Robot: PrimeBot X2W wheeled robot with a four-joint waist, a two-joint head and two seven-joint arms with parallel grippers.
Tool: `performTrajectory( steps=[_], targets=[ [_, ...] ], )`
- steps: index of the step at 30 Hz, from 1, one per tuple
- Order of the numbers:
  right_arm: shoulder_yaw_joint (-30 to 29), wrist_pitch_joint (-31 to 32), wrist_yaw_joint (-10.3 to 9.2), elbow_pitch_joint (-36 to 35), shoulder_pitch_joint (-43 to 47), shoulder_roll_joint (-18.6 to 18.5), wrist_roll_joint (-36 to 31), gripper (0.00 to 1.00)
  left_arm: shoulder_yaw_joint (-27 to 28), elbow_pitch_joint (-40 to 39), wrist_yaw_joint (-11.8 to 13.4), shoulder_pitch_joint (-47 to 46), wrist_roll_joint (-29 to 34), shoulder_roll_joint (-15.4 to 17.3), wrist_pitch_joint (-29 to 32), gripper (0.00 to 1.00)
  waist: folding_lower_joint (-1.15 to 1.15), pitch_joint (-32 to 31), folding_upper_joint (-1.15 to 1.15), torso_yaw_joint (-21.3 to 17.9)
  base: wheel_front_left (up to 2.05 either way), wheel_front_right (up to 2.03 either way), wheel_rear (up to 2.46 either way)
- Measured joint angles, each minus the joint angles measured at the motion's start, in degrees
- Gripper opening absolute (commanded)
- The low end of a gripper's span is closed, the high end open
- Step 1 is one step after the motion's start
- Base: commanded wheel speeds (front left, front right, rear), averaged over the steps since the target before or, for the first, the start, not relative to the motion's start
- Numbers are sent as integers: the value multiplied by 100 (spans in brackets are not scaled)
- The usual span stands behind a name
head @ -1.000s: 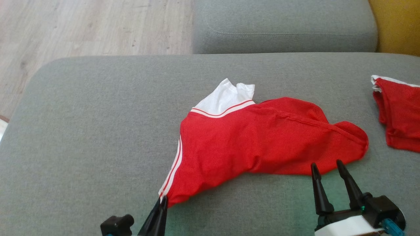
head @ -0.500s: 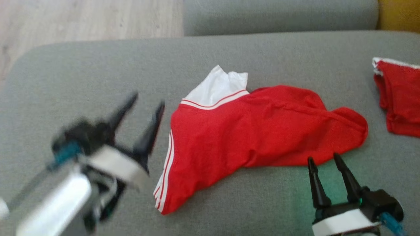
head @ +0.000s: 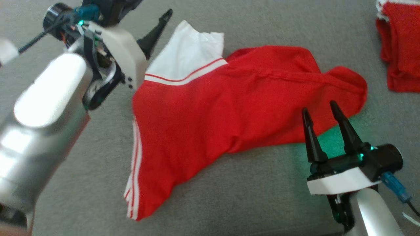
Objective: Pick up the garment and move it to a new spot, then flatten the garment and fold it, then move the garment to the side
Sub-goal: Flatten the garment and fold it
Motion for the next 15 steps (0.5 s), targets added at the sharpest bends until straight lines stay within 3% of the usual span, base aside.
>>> performTrajectory(
  steps=[6,15],
  targets=[
    [74,0,0,-27,-199,14,14,100,-659,1043,-46,-639,-234,-119,318,100,-1,443,0,-419,0,0,0],
    [121,0,0,-44,-364,96,89,100,-1315,1994,-46,-1181,-475,68,569,100,-2,818,0,-921,0,0,0]
  ],
)
